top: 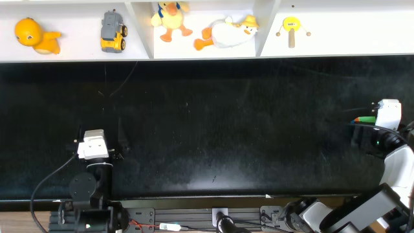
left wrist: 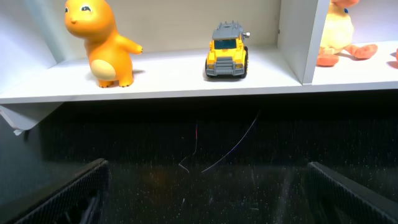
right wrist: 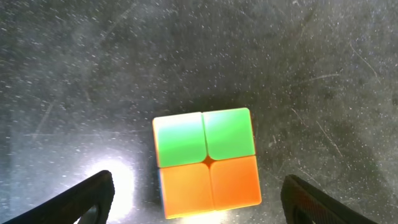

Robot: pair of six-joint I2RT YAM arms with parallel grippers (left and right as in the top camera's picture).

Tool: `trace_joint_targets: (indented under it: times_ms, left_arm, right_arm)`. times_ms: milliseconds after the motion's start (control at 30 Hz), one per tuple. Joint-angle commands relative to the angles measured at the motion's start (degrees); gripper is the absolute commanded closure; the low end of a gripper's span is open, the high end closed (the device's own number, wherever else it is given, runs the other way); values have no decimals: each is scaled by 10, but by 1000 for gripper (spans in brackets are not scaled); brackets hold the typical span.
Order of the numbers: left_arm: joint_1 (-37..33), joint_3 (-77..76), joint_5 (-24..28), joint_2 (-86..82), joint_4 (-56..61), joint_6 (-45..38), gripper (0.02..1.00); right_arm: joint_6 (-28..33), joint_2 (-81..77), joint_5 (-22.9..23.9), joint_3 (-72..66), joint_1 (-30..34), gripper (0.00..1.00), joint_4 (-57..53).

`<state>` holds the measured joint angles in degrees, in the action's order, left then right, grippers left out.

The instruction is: Store Toys

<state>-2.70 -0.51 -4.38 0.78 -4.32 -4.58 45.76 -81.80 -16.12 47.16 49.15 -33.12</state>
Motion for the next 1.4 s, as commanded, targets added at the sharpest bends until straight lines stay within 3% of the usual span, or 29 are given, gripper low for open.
trace_joint_targets:
  times_ms: [33,300,433,533,800,1067,1400]
  left_arm:
    - [2,1,-7,-6,-1,2,20]
    - [2,1,-7,-6,-1,2,20]
    - [2,1,-7,-6,-1,2,20]
    - [2,1,-7,-6,-1,2,23]
    - [2,1,-7,-6,-1,2,20]
    - [2,1,-7,-6,-1,2,20]
    - [2,1,-7,-6,-1,2,20]
  right_arm:
    - [15,-22,12,9,12,130,11]
    - [5,-55,11,9,11,229,47]
    - [5,-56,11,9,11,426,47]
    - [5,-56,11,9,8,492,48]
    - [-61,-28,11,15,-41,514,73]
    - [-176,-14,14,127,-161,520,90]
    - [-261,-115,14,267,-218,529,128]
